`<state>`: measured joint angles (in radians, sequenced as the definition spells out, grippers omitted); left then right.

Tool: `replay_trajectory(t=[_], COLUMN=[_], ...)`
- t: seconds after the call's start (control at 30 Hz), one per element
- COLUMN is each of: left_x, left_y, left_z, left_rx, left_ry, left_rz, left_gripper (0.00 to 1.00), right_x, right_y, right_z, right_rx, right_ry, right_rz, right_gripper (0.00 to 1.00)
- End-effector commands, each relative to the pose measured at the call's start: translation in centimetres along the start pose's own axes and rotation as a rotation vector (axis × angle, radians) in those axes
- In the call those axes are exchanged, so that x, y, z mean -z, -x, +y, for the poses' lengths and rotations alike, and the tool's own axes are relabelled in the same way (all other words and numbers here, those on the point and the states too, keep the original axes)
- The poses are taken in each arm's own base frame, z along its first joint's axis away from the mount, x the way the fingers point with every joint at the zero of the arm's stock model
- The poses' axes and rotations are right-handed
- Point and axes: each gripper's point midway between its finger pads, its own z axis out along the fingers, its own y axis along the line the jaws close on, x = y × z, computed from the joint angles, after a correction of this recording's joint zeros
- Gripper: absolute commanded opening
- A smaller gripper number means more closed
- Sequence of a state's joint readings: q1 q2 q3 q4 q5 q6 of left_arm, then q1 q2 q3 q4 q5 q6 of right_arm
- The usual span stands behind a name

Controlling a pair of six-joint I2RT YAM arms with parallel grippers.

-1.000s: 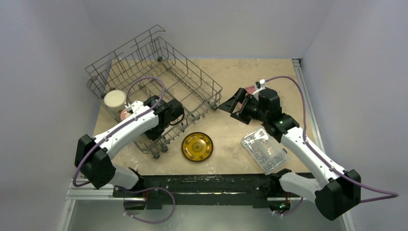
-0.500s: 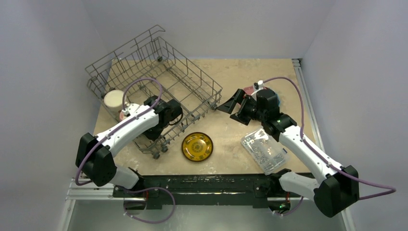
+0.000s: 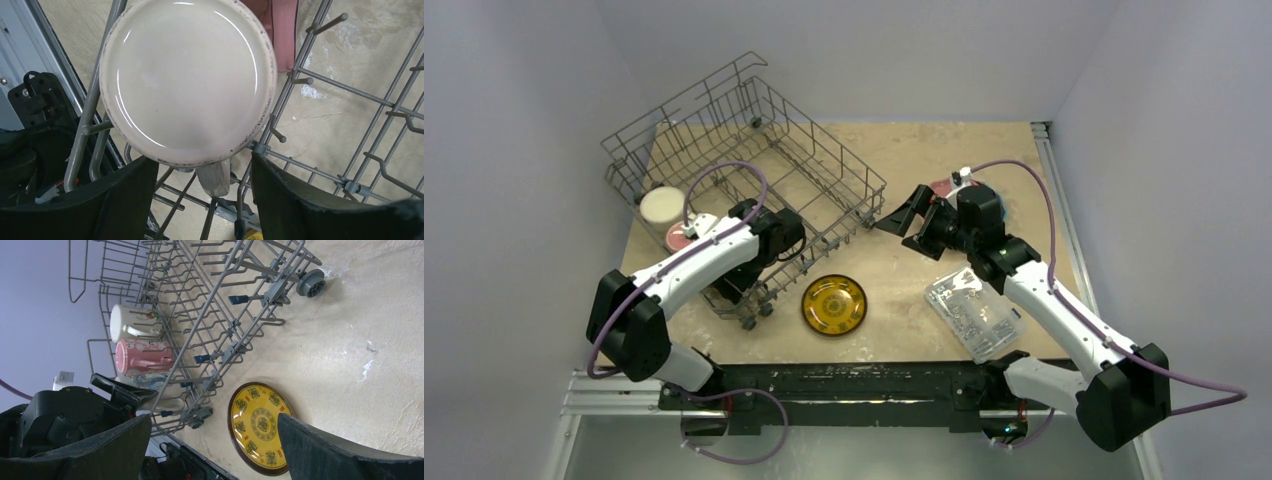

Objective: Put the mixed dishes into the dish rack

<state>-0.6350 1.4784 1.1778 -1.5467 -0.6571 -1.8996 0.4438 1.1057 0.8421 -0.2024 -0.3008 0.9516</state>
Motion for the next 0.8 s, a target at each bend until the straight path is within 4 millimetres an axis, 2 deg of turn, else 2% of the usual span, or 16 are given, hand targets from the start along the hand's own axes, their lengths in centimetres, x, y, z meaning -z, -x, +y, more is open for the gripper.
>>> replay_trajectory(t=[0.0, 0.23, 0.4, 0.57, 0.7, 0.77], left_x=[0.2, 1.3, 3.4, 7.5, 11.7, 14.3], left_y=[2.3, 1.8, 1.8, 3.6, 5.3, 6.0], left_z=[4.4, 3.4, 2.8, 1.1, 0.4, -0.1], left_rx=[-0.135, -0.198, -0.279, -0.399, -0.502, -0.556], left_ry=[0.106, -0.022, -0.196, -0.525, -0.806, -0.962], left_rz=[-0.066, 0.013, 0.088, 0.089, 0.043, 0.016], left_gripper=[0.71, 0.81, 0.82, 0.83, 0.83, 0.87], right_x=[0.1, -0.1, -0.2, 0.6, 1.0, 1.0], right_y=[0.7, 0.6, 0.6, 1.5, 1.5, 1.1], right_z=[0.6, 0.4, 0.3, 0.1, -1.2, -2.2], right_rx=[0.014, 0.013, 0.065, 0.219, 0.333, 0.368], right_ry=[0.027, 0.024, 0.027, -0.002, -0.056, -0.084], right_rz=[-0.035, -0.031, -0.029, -0.055, -0.049, -0.025], right_gripper=[0.99, 0.99, 0.99, 0.99, 0.99, 0.99])
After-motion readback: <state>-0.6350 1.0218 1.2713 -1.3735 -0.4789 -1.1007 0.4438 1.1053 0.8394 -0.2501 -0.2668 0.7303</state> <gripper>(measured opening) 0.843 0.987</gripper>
